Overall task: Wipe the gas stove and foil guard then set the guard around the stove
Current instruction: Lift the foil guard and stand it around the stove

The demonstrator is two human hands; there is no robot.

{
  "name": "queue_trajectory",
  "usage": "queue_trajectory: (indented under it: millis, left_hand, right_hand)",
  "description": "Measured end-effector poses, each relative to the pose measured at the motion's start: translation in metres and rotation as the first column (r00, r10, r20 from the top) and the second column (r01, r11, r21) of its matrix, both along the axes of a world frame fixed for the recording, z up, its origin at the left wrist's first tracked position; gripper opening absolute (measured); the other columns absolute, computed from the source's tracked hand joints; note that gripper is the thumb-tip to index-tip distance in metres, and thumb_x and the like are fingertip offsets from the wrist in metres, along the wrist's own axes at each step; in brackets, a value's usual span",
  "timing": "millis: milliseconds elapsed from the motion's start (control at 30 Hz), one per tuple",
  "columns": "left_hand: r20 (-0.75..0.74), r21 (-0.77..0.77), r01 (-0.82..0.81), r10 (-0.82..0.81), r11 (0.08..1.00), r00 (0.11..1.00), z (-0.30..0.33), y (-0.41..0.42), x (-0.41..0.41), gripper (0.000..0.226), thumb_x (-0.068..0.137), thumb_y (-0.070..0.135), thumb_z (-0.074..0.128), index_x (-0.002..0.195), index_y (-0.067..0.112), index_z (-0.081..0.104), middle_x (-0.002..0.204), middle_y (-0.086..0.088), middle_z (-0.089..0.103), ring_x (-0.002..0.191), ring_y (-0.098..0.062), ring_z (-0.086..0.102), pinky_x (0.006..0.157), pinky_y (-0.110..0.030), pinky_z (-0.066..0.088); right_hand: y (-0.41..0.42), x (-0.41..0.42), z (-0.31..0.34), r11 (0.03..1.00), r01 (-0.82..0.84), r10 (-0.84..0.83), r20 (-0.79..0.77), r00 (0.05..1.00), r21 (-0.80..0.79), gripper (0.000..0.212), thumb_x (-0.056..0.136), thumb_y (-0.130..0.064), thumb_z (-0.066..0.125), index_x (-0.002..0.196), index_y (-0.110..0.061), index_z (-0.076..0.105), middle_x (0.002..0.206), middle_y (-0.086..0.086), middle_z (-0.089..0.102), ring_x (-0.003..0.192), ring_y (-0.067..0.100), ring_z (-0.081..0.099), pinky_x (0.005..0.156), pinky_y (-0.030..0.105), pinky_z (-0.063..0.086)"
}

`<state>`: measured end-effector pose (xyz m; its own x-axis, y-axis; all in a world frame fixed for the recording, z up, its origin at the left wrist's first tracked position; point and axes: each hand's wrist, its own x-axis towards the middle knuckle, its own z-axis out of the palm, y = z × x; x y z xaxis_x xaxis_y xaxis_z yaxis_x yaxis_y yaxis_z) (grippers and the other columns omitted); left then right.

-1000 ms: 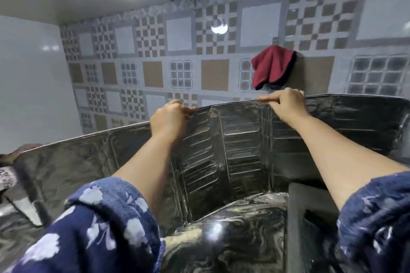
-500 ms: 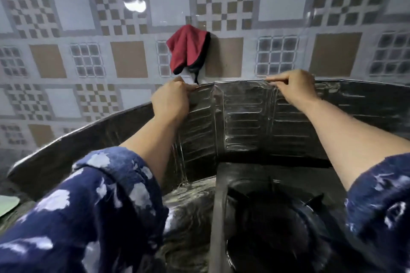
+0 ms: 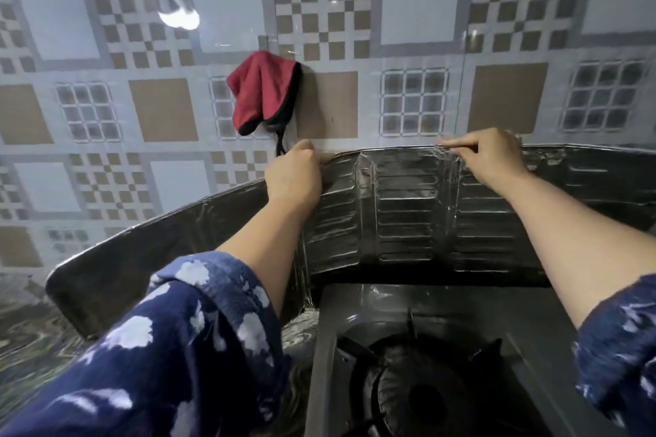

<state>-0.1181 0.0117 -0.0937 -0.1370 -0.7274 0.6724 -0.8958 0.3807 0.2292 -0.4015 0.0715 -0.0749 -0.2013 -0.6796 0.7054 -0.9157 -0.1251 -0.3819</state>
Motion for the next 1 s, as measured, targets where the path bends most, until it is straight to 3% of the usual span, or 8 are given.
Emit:
queue_trajectory:
  millis: [133, 267, 367, 467, 633, 767, 1000]
  left_hand:
    - [0.047, -0.025, 0.043, -0.041, 0.999, 0.998, 0.008, -0.002, -0.011, 0.04, 0.094, 0.011, 0.049, 0.123, 0.034, 0.065, 0.115, -0.001, 0.06, 0.104, -0.029, 0.061, 0.073, -0.032, 0.041]
    - [0.072, 0.012, 0.058, -0.058, 0.998, 0.996, 0.008, -0.005, -0.02, 0.046, 0.093, 0.005, 0.048, 0.128, 0.032, 0.061, 0.117, -0.003, 0.058, 0.106, -0.03, 0.06, 0.078, -0.034, 0.044]
    - [0.191, 0.049, 0.064, -0.072, 0.997, 0.979, 0.004, -0.009, -0.021, 0.062, 0.089, 0.0, 0.047, 0.139, 0.037, 0.047, 0.118, -0.003, 0.051, 0.102, -0.03, 0.059, 0.075, -0.038, 0.044]
    - [0.315, 0.036, 0.014, -0.025, 0.999, 0.949, 0.009, -0.013, -0.015, 0.065, 0.091, 0.013, 0.053, 0.141, 0.05, 0.035, 0.117, 0.0, 0.05, 0.096, -0.031, 0.061, 0.07, -0.038, 0.043]
    - [0.427, -0.017, -0.041, 0.044, 0.999, 0.903, 0.016, -0.004, -0.007, 0.071, 0.095, 0.003, 0.037, 0.144, 0.053, 0.025, 0.118, -0.005, 0.047, 0.09, -0.032, 0.059, 0.058, -0.034, 0.037]
    - [0.366, -0.037, -0.007, 0.02, 0.999, 0.93, 0.02, -0.001, -0.011, 0.062, 0.099, 0.008, 0.034, 0.142, 0.053, 0.032, 0.107, -0.003, 0.051, 0.088, -0.031, 0.059, 0.061, -0.034, 0.038]
    - [0.279, 0.039, 0.025, -0.035, 0.999, 0.96, 0.024, 0.001, -0.034, 0.061, 0.098, 0.008, 0.035, 0.14, 0.051, 0.038, 0.128, -0.005, 0.056, 0.113, -0.034, 0.057, 0.083, -0.038, 0.046]
  right_hand:
    - [-0.001, -0.011, 0.01, 0.999, 0.023, -0.023, -0.02, 1.0, 0.034, 0.021, 0.088, -0.02, 0.064, 0.107, -0.025, 0.071, 0.111, 0.006, 0.072, 0.085, 0.028, 0.06, 0.092, 0.049, 0.047]
    - [-0.005, -0.012, 0.007, 0.996, 0.064, -0.062, -0.027, 0.998, 0.06, 0.021, 0.089, -0.023, 0.063, 0.108, -0.027, 0.071, 0.113, 0.004, 0.071, 0.102, 0.033, 0.062, 0.104, 0.046, 0.036]
    - [-0.003, -0.019, 0.004, 0.998, 0.063, -0.062, -0.019, 0.998, 0.022, 0.02, 0.089, -0.021, 0.062, 0.106, -0.026, 0.071, 0.111, 0.003, 0.072, 0.097, 0.031, 0.063, 0.102, 0.047, 0.038]
    - [-0.001, -0.025, 0.006, 0.998, 0.057, -0.057, -0.008, 0.998, 0.019, 0.02, 0.089, -0.021, 0.062, 0.106, -0.026, 0.072, 0.109, 0.003, 0.073, 0.095, 0.027, 0.062, 0.1, 0.044, 0.037]
    - [0.001, -0.03, -0.004, 0.996, 0.094, -0.094, -0.008, 0.996, 0.011, 0.02, 0.091, -0.022, 0.06, 0.106, -0.027, 0.072, 0.107, 0.003, 0.074, 0.098, 0.029, 0.062, 0.099, 0.039, 0.034]
    - [0.004, -0.03, 0.007, 0.996, 0.087, -0.087, -0.01, 0.996, 0.009, 0.02, 0.091, -0.023, 0.06, 0.106, -0.027, 0.071, 0.105, 0.002, 0.074, 0.103, 0.029, 0.061, 0.1, 0.041, 0.032]
    - [0.009, -0.043, 0.021, 0.989, 0.146, -0.144, -0.056, 0.988, 0.029, 0.021, 0.091, -0.022, 0.06, 0.108, -0.027, 0.071, 0.112, 0.003, 0.072, 0.107, 0.032, 0.06, 0.1, 0.041, 0.035]
